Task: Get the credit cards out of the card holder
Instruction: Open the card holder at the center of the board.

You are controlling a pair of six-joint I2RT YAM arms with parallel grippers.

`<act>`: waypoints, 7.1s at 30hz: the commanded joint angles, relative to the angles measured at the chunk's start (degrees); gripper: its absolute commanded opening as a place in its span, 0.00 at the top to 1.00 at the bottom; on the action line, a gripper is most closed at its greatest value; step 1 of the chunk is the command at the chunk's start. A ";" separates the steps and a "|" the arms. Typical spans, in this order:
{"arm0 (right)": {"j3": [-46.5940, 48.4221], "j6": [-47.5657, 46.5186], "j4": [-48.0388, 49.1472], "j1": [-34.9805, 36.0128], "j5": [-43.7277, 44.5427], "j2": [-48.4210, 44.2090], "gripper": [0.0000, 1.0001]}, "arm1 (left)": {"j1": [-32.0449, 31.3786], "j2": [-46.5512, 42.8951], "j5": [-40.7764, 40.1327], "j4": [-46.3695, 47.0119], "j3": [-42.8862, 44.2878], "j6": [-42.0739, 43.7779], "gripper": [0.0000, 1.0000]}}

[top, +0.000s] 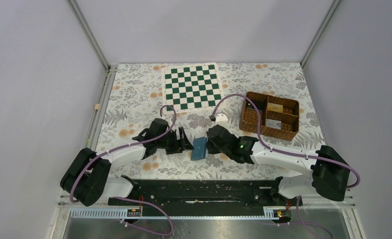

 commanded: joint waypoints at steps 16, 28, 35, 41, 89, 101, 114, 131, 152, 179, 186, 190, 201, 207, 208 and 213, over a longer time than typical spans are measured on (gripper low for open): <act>-2.58 2.49 6.28 -0.22 -2.34 -4.00 1.00 | -10.10 1.71 -7.14 -7.26 9.17 2.97 0.14; -5.53 2.41 6.06 -0.22 -1.15 -6.16 1.00 | -11.20 0.92 -16.25 -13.58 11.23 2.88 0.28; -9.84 0.09 7.62 -0.31 -0.34 -7.26 1.00 | -11.11 -3.12 -20.73 -15.88 9.91 1.43 0.32; -12.78 -2.63 9.32 -0.77 -0.80 -9.05 1.00 | -11.10 -3.33 -21.70 -15.98 9.55 1.36 0.35; -13.08 -14.11 13.27 -5.69 -11.21 -14.86 1.00 | -12.77 -6.44 -7.13 -8.24 12.79 6.86 0.33; -15.02 -13.65 13.48 -6.10 -11.10 -16.29 1.00 | -15.11 2.12 -9.39 -6.56 15.19 6.81 0.38; -20.00 -13.41 16.23 -8.73 -12.19 -16.19 1.00 | -15.88 8.07 -11.21 -4.68 13.69 8.23 0.32; -21.37 -12.32 18.19 -9.53 -14.34 -15.71 1.00 | -20.14 14.00 -19.60 -9.25 18.50 10.14 0.24; -21.72 -12.88 15.85 -11.84 -12.56 -17.15 0.88 | -23.19 10.08 -24.74 -11.33 15.83 6.51 0.62; -15.98 8.88 24.94 -12.97 -29.45 -8.89 0.78 | -21.62 0.82 -20.43 -8.44 8.53 -6.80 0.58; -16.83 9.90 24.80 -13.00 -25.07 -2.19 0.86 | -20.43 -0.94 -22.74 -11.29 8.04 -6.09 0.61; -18.29 9.70 25.90 -13.02 -23.77 -0.03 0.87 | -19.71 -2.66 -25.27 -13.29 7.93 -5.85 0.62; -19.15 8.30 27.30 -13.02 -22.37 5.30 0.90 | -19.00 -5.74 -30.66 -21.51 12.82 -3.80 0.62; -19.71 8.39 28.59 -13.05 -22.65 6.06 0.90 | -19.69 -7.26 -26.45 -22.75 17.88 2.01 0.61; -19.67 8.39 28.67 -12.97 -22.68 6.16 0.90 | -20.27 -7.91 -24.94 -22.23 18.56 3.74 0.60; -19.63 8.48 29.34 -12.96 -22.76 7.40 0.90 | -21.73 -10.16 -11.79 -17.16 21.58 7.11 0.57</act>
